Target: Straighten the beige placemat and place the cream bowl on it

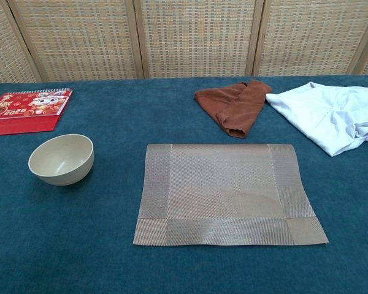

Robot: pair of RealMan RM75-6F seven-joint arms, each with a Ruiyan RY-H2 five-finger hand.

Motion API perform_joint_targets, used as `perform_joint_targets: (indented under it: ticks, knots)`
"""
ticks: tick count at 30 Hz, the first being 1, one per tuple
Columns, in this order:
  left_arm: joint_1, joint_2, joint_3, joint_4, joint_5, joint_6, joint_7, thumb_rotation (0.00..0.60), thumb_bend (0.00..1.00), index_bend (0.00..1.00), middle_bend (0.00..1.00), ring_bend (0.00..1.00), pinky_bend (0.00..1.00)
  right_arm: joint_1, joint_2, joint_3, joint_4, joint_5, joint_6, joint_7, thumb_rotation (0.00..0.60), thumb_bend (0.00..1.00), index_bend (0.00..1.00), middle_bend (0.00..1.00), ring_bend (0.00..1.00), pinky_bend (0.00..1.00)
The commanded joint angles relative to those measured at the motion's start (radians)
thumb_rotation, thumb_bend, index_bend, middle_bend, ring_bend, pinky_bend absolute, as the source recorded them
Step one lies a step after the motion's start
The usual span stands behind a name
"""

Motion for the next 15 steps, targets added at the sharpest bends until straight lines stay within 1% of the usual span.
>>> perform_joint_targets:
  ticks: [1,7,15]
  knots:
    - [-0.002,-0.001,0.003,0.000,0.004,0.003,0.006,0.600,0.19,0.00,0.00,0.00,0.00,0.000,0.003,-0.001,-0.005,0.003,-0.004,-0.003,0.600,0.14,0.08,0.00,0.00,0.01]
    - [0.003,0.001,0.004,-0.005,0.005,0.010,0.007,0.600,0.19,0.00,0.00,0.00,0.00,-0.001,0.009,-0.009,-0.018,0.008,-0.019,-0.012,0.600,0.14,0.09,0.00,0.00,0.01]
    - [-0.010,-0.002,0.006,0.004,0.015,-0.006,0.001,0.600,0.19,0.00,0.00,0.00,0.00,0.002,0.005,-0.002,-0.019,0.023,-0.030,-0.028,0.600,0.14,0.09,0.00,0.00,0.01]
